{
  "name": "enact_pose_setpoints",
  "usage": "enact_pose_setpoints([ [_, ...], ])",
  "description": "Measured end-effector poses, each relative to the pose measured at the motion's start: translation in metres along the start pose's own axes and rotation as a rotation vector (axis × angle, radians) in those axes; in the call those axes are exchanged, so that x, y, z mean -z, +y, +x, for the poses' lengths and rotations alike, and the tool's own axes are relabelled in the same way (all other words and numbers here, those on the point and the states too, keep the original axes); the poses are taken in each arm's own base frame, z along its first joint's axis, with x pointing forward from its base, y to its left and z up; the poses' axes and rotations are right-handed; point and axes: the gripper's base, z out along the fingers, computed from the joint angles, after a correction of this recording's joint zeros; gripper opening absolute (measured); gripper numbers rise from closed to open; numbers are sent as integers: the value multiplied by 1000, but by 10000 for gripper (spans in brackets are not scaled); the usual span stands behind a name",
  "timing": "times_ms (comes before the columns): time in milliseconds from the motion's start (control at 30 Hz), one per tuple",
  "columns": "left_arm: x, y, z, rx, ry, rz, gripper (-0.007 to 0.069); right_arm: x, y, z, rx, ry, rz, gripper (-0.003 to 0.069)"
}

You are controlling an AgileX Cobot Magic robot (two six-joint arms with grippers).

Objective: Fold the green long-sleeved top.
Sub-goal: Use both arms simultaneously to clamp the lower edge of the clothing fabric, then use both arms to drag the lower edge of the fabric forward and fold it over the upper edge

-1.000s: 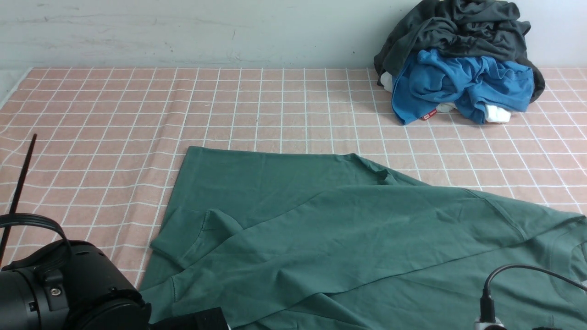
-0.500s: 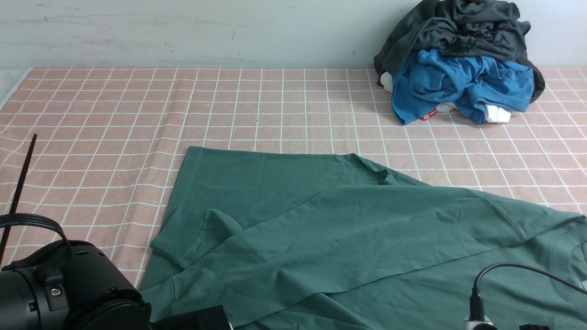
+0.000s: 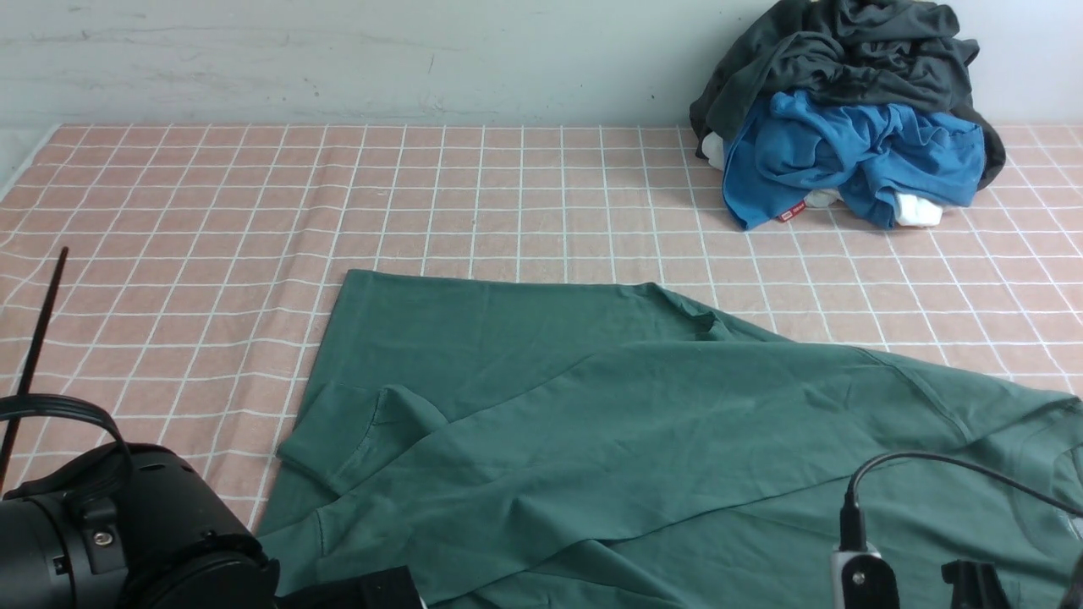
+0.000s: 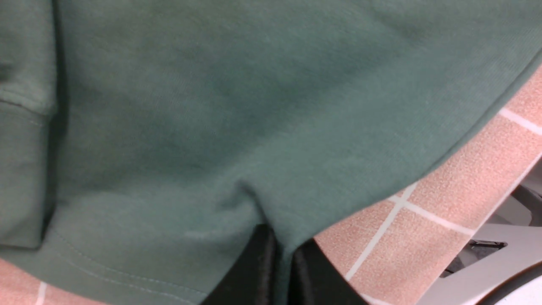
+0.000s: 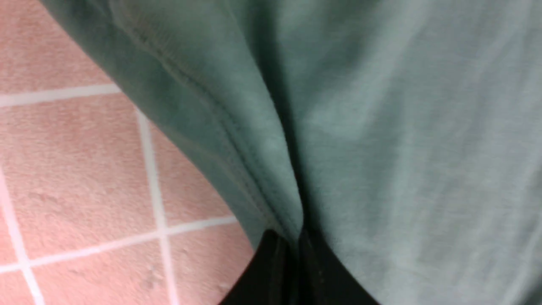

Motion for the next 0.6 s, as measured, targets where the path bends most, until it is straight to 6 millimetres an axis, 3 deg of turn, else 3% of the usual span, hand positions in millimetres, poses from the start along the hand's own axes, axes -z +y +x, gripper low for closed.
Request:
enact_pose_setpoints([
  [167,12,8,-5,25,3,-22,6,19,-20,-11,3,37,17,12],
  [267,35,35,-11,111,-48,-85,6,35,-45,-14,-47,42,34,10],
  [300,37,36,-12,110,-53,-90,6,36,-47,-14,-55,40,36,10],
  [467,83,92,-22,218,-183,-200,7,46,-100,-8,-216,7,37,10],
  [600,105,134,-39,267,-242,-243,9,43,-143,-5,-302,-27,-18,10],
])
